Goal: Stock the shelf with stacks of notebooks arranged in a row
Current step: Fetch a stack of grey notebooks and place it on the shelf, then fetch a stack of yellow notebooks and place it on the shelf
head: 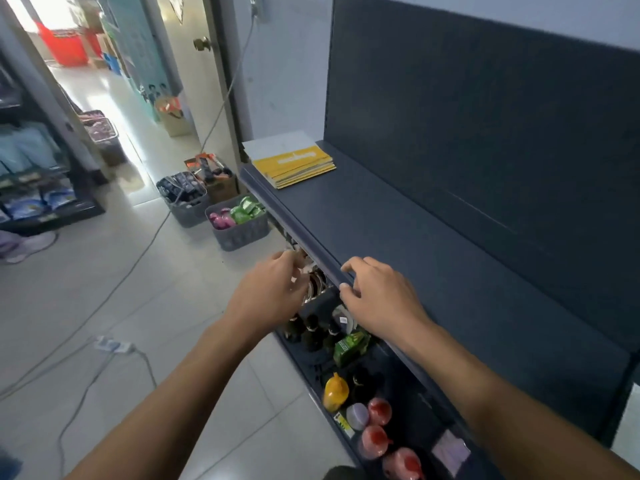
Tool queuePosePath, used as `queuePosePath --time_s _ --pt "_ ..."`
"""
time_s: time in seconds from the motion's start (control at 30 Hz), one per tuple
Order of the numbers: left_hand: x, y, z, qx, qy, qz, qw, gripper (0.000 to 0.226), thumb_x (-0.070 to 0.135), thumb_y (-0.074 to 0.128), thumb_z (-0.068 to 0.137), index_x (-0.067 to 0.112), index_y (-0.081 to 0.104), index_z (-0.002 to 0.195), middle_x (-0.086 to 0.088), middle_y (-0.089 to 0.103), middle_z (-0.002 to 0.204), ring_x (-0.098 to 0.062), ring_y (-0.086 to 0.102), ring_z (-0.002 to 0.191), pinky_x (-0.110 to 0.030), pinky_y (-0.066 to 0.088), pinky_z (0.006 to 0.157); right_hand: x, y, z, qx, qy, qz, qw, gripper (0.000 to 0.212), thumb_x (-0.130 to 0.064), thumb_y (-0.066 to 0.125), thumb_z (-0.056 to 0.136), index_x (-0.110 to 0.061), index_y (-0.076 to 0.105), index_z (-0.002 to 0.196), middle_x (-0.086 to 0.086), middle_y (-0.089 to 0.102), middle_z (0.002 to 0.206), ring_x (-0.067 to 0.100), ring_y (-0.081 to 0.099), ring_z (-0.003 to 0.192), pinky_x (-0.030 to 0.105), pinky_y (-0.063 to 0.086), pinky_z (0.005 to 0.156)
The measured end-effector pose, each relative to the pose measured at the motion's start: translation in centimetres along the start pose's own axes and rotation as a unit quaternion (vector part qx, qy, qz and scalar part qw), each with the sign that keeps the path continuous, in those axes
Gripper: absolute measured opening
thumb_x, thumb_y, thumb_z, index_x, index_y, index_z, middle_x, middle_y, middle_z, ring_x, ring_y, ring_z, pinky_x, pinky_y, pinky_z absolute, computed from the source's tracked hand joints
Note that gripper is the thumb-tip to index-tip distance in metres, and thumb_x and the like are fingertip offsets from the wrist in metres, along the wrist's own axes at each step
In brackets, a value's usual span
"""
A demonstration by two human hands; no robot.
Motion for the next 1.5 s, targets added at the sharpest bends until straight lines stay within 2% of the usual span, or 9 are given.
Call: queuePosePath --time_s 0.4,0.53,0.73,0.97,1.03,1.2,1.33,1.4,1.5 --pt "-8.5 -4.3 9.0 0.037 -0.014 -0.002 0.999 0.019 0.034 0.053 0.097 0.025 0.063 0.11 0.011 0.061 0.098 -0.009 0.061 0.087 -0.033 0.055 0.078 -4.7 1.4 13.7 -0.011 -0.029 0.021 0.999 0.029 -0.035 0.052 0.099 -0.024 0.058 0.125 -0.006 0.061 0.108 0.018 0.061 0.091 0.035 0.051 0.078" --pt "-9.8 -4.9 14.8 0.029 0.012 0.008 0.999 0.016 0.033 0.053 0.097 0.027 0.062 0.108 0.013 0.06 0.098 -0.004 0.06 0.085 -0.029 0.054 0.075 -4.4 2.2 19.2 -0.014 -0.008 0.035 0.999 0.027 -0.036 0.052 0.099 -0.025 0.058 0.123 -0.006 0.062 0.106 0.019 0.063 0.092 0.04 0.053 0.081" --pt "-11.2 -6.2 24.6 0.011 0.056 0.019 0.998 0.014 0.033 0.053 0.096 0.028 0.063 0.105 0.014 0.062 0.095 -0.002 0.059 0.081 -0.026 0.052 0.071 -3.2 2.8 28.2 -0.008 0.029 0.053 0.998 0.025 -0.035 0.051 0.1 -0.024 0.058 0.122 -0.006 0.063 0.108 0.02 0.062 0.091 0.036 0.052 0.078" --pt "-13.4 -7.1 33.2 0.003 0.086 0.018 0.996 0.021 0.033 0.053 0.097 0.024 0.064 0.112 0.011 0.061 0.099 -0.006 0.059 0.085 -0.031 0.052 0.077 -1.9 4.1 35.1 -0.014 0.065 0.057 0.996 0.027 -0.035 0.051 0.1 -0.024 0.057 0.124 -0.01 0.061 0.102 0.019 0.062 0.092 0.034 0.048 0.074" --pt "-13.7 -7.2 35.0 0.003 0.095 0.012 0.995 0.021 0.032 0.053 0.097 0.023 0.065 0.112 0.011 0.061 0.099 -0.004 0.06 0.083 -0.031 0.052 0.077 -1.3 4.2 36.4 -0.011 0.08 0.055 0.995 0.027 -0.034 0.05 0.1 -0.024 0.058 0.124 -0.012 0.057 0.097 0.019 0.062 0.093 0.033 0.047 0.073" --pt "-13.4 -6.9 39.2 -0.018 0.132 0.009 0.991 0.021 0.031 0.055 0.097 0.021 0.065 0.113 0.008 0.064 0.1 -0.005 0.062 0.083 -0.032 0.053 0.079 -0.1 3.9 38.6 0.005 0.126 0.058 0.99 0.028 -0.033 0.05 0.098 -0.025 0.058 0.124 -0.009 0.065 0.105 0.02 0.064 0.097 0.037 0.053 0.08" --pt "-13.3 -6.2 42.7 -0.039 0.172 0.015 0.984 0.022 0.032 0.053 0.098 0.022 0.064 0.114 0.009 0.063 0.1 -0.003 0.06 0.083 -0.025 0.048 0.074 0.9 3.8 39.3 0.024 0.171 0.065 0.983 0.026 -0.033 0.051 0.099 -0.025 0.058 0.122 -0.013 0.06 0.093 0.019 0.064 0.093 0.037 0.054 0.076" --pt "-13.4 -5.6 44.5 -0.054 0.195 0.014 0.979 0.021 0.032 0.053 0.099 0.022 0.064 0.114 0.01 0.063 0.1 -0.003 0.059 0.082 -0.023 0.043 0.072 1.3 3.8 39.4 0.034 0.203 0.067 0.976 0.026 -0.034 0.051 0.099 -0.025 0.058 0.122 -0.011 0.064 0.097 0.018 0.064 0.093 0.037 0.054 0.077" --pt "-13.7 -4.6 47.4 -0.072 0.224 0.001 0.972 0.019 0.03 0.053 0.098 0.021 0.063 0.112 0.01 0.063 0.099 -0.005 0.059 0.081 -0.028 0.047 0.075 1.8 4.2 39.7 0.042 0.255 0.06 0.964 0.026 -0.035 0.049 0.098 -0.026 0.057 0.121 -0.007 0.067 0.106 0.02 0.063 0.102 0.038 0.053 0.083"
Point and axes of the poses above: each hand's wrist, its own z-axis towards the middle knuckle, its own y-axis out of the palm, x = y × z, the point moved 10 cm from there along z, towards the middle knuckle
